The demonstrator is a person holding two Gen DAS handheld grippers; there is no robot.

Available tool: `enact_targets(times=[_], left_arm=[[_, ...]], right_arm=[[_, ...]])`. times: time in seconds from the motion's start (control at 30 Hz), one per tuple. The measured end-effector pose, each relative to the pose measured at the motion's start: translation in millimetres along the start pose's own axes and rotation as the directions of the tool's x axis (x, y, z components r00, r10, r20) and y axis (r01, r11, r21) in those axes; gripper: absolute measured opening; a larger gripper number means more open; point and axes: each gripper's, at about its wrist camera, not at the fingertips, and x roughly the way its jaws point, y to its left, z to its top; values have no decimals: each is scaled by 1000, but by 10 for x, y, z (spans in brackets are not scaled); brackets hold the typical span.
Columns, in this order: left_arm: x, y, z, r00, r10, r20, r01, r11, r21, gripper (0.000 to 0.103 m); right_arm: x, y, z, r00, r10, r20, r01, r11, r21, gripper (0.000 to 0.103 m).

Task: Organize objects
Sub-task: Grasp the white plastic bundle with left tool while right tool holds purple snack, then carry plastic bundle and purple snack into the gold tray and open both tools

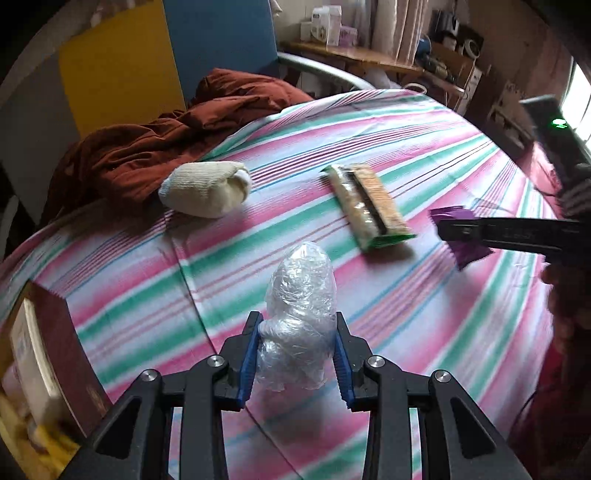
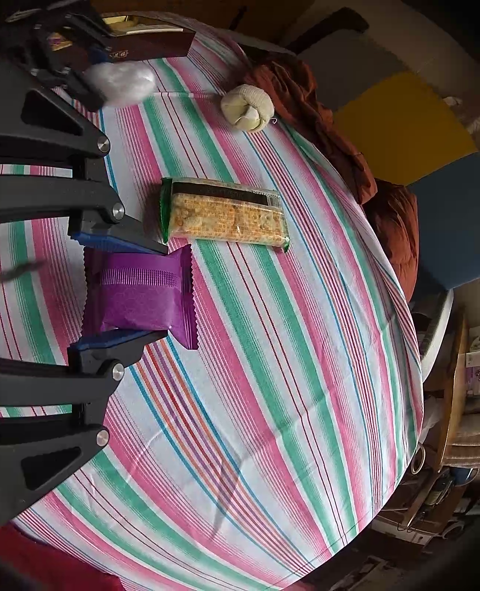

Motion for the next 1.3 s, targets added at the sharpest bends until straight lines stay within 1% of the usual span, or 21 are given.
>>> enact_targets(times=[0.03, 0.13, 0.2, 0.3, 0.43, 0.53, 0.73, 0.93, 1.3], left_arm=[[-43, -14, -33, 1000, -2, 9, 2, 1000, -8, 37], [-188, -149, -104, 998, 34, 52, -34, 999, -8, 37], [-308, -167, -175, 995, 52, 86, -51, 999, -15, 37], [-436, -141, -254, 989, 85, 125, -81, 996, -33, 37], [-561, -47, -346, 982, 116, 149, -106, 992, -73, 37], [-697, -1, -438, 975, 139, 172, -122, 987, -101, 37], [-925, 39, -593, 959, 177, 220, -153, 980, -123, 37], [-1106, 99, -726, 951, 187, 246, -152, 976, -154, 37], [-1278, 245, -948, 942, 215, 259, -164, 965, -202, 37]], right_arm=[[4, 1, 0, 1000, -2, 0, 2, 1000, -1, 36], [-2, 8, -3, 1000, -2, 4, 2, 1000, -2, 35], [-6, 22, -3, 1000, -3, 8, 4, 1000, -9, 36], [-9, 46, -7, 1000, -9, 14, 10, 1000, -21, 35], [-21, 72, -7, 1000, -10, 22, 11, 999, -35, 35], [-61, 107, -14, 999, -1, 45, 3, 999, -52, 35], [-142, 233, -33, 996, 16, 89, -6, 994, -107, 36], [-181, 300, -59, 993, 15, 113, 1, 990, -139, 35], [-223, 333, -80, 991, 4, 137, 17, 989, -150, 35]])
